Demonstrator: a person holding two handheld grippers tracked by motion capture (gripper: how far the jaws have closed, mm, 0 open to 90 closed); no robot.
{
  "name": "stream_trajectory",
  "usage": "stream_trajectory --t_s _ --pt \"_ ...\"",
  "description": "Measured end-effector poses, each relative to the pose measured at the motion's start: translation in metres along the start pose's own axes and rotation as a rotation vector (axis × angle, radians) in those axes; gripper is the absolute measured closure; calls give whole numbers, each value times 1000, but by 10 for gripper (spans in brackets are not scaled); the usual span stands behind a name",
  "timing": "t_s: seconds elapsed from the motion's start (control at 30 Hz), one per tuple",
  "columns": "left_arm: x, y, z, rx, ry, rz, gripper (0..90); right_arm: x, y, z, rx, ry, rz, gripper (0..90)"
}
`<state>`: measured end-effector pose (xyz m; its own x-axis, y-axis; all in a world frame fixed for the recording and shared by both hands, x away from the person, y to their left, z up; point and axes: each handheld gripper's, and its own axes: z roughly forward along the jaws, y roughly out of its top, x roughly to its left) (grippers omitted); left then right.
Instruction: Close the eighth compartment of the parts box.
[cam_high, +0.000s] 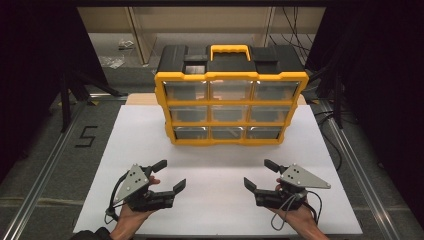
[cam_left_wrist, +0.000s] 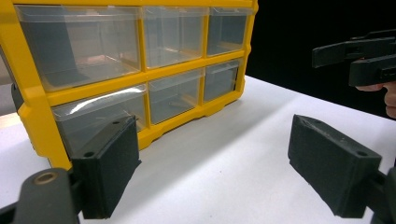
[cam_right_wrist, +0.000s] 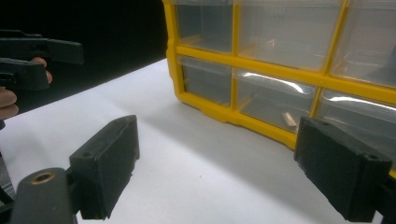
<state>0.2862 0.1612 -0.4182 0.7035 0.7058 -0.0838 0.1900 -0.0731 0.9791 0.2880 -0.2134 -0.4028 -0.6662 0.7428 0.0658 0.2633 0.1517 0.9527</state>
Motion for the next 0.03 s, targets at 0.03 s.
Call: stream_trajectory --t_s 0.03 --pt "0 0 0 0 0 0 161 0 0 0 1 0 1 149"
